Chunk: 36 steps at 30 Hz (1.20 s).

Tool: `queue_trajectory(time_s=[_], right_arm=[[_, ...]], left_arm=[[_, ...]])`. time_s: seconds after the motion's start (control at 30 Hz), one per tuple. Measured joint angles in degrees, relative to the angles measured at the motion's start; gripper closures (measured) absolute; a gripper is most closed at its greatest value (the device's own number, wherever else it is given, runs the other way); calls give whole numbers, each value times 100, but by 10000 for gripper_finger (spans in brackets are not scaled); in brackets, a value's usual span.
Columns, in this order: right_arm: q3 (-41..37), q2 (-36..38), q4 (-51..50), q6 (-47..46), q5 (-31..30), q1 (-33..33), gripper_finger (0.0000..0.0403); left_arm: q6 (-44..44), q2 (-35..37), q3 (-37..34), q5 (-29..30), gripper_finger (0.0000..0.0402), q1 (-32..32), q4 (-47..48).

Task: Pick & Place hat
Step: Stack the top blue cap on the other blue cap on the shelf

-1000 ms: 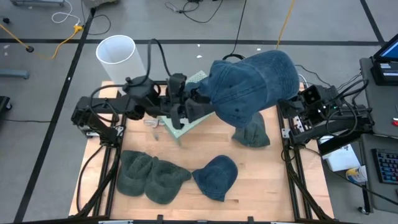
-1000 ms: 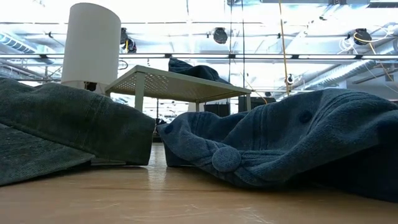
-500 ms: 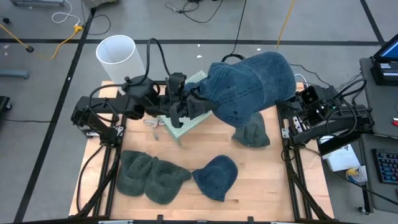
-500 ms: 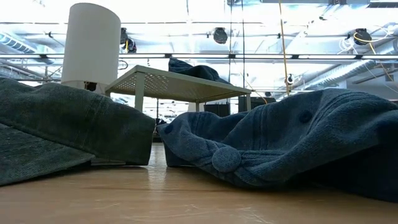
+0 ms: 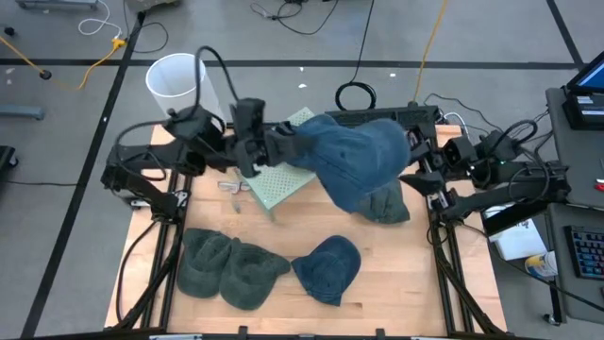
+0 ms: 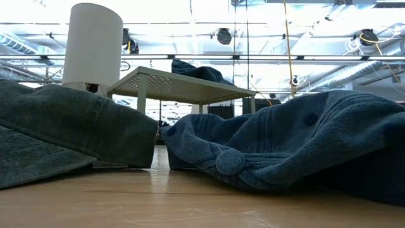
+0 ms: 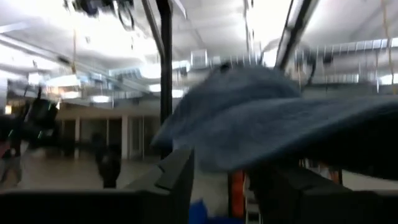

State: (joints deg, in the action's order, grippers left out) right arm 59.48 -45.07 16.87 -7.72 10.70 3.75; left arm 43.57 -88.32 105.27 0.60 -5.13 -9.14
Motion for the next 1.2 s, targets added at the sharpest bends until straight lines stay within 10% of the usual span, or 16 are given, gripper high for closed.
queue_trajectory(time_s=[0.6, 1.2], right_arm=[[0, 646, -1002, -521, 9, 581, 229], [0, 644, -170, -454, 0, 612, 234]], left_arm=[[638, 959, 2, 861, 353, 660, 2860], [1409, 454, 2, 1082, 353, 1823, 2788]])
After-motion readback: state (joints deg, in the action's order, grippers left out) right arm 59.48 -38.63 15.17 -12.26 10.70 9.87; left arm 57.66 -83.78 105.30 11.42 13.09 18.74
